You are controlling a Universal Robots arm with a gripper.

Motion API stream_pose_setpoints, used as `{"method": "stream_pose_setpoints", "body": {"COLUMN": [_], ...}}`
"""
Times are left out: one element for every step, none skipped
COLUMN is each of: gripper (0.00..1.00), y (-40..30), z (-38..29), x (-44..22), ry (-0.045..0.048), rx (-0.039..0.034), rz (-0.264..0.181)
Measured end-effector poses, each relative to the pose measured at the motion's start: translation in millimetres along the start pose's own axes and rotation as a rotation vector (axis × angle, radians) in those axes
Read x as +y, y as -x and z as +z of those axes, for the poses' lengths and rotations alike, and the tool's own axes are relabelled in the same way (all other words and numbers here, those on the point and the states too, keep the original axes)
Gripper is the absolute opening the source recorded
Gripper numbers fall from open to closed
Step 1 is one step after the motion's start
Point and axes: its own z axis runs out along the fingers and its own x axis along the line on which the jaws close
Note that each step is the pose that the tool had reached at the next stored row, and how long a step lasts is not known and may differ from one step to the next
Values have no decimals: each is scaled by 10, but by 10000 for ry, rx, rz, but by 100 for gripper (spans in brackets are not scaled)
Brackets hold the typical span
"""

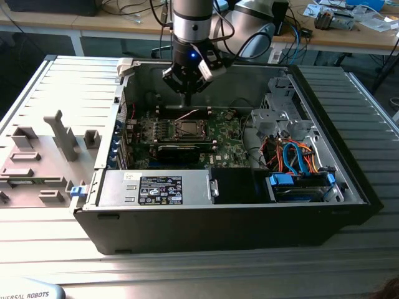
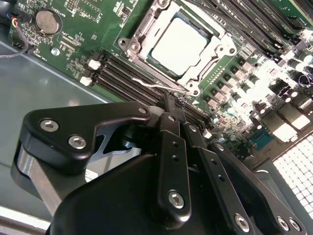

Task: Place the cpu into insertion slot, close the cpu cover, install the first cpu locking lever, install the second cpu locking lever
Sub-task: 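Install the first cpu locking lever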

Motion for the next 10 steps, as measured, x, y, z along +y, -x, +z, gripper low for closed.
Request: {"method": "stream_pose_setpoints", "body": {"gripper": [11, 11, 11, 11, 11, 11, 11, 11, 11, 11], "y": [6, 11, 24, 32, 38, 48, 54, 58, 68, 72], "z": [0, 0, 0, 0, 0, -1, -1, -1, -1, -1], "x": [0, -1, -2, -3, -3, -4, -5, -5, -6, -7], "ry": [-2, -3, -6, -9, -11, -15, -16, -17, -20, -20], "rx": [0, 0, 1, 1, 1, 1, 1, 2, 2, 2], "rz": [1, 1, 1, 1, 1, 1, 1, 1, 1, 1]}}
